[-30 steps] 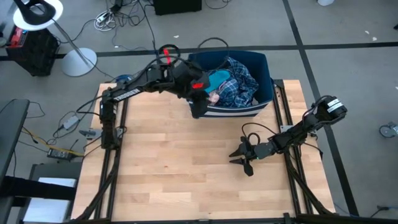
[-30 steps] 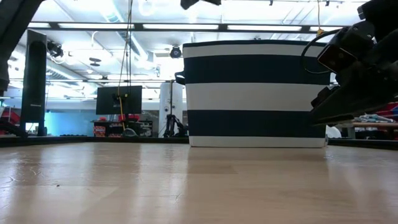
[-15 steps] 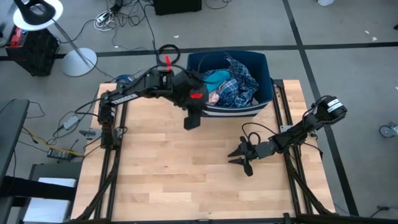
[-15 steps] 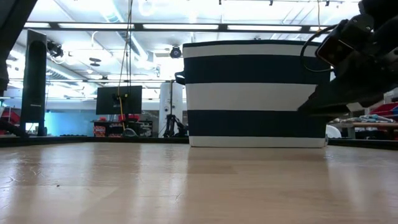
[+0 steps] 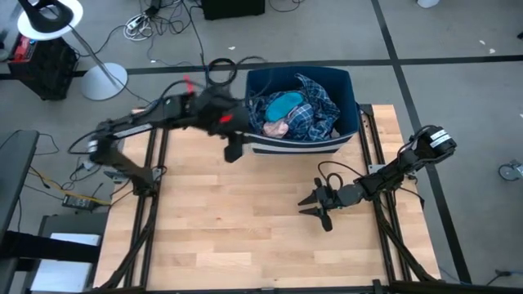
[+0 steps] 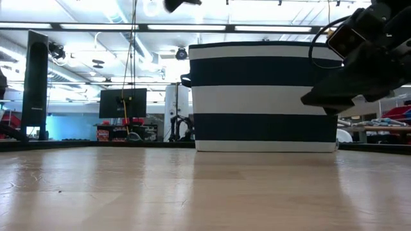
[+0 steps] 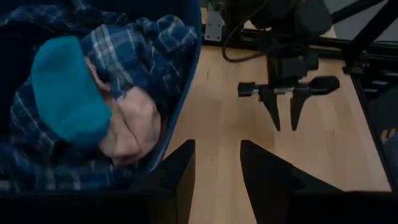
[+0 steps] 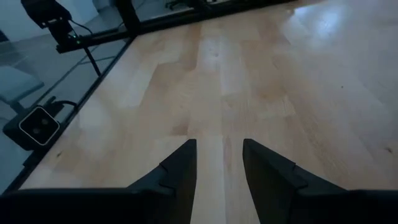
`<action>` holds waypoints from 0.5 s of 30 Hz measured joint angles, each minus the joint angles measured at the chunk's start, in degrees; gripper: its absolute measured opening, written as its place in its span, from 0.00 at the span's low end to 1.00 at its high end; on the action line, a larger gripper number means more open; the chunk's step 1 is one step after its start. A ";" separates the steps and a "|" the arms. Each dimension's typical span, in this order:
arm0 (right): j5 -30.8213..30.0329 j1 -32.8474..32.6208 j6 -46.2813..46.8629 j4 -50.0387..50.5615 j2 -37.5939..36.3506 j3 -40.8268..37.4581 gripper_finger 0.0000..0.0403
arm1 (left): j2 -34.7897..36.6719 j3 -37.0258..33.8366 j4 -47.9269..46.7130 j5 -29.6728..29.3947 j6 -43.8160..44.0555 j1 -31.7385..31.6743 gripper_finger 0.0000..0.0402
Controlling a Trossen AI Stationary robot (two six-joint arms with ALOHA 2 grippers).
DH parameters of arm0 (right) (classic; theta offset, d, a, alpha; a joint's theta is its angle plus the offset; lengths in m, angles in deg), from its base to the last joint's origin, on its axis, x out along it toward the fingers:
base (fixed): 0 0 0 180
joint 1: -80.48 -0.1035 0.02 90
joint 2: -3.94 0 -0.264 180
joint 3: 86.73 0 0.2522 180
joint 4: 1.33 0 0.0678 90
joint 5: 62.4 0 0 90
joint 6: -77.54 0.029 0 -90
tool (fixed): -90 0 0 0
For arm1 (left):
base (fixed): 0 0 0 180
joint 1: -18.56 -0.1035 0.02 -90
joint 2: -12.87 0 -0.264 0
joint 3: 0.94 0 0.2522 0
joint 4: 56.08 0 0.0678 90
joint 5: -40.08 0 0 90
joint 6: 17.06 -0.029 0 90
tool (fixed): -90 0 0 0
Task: Sort clothes
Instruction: Return to Home Position
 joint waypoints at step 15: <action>-0.02 1.71 -8.78 -0.37 0.00 0.00 0.33 | 35.01 -60.43 43.06 0.19 7.30 0.03 0.33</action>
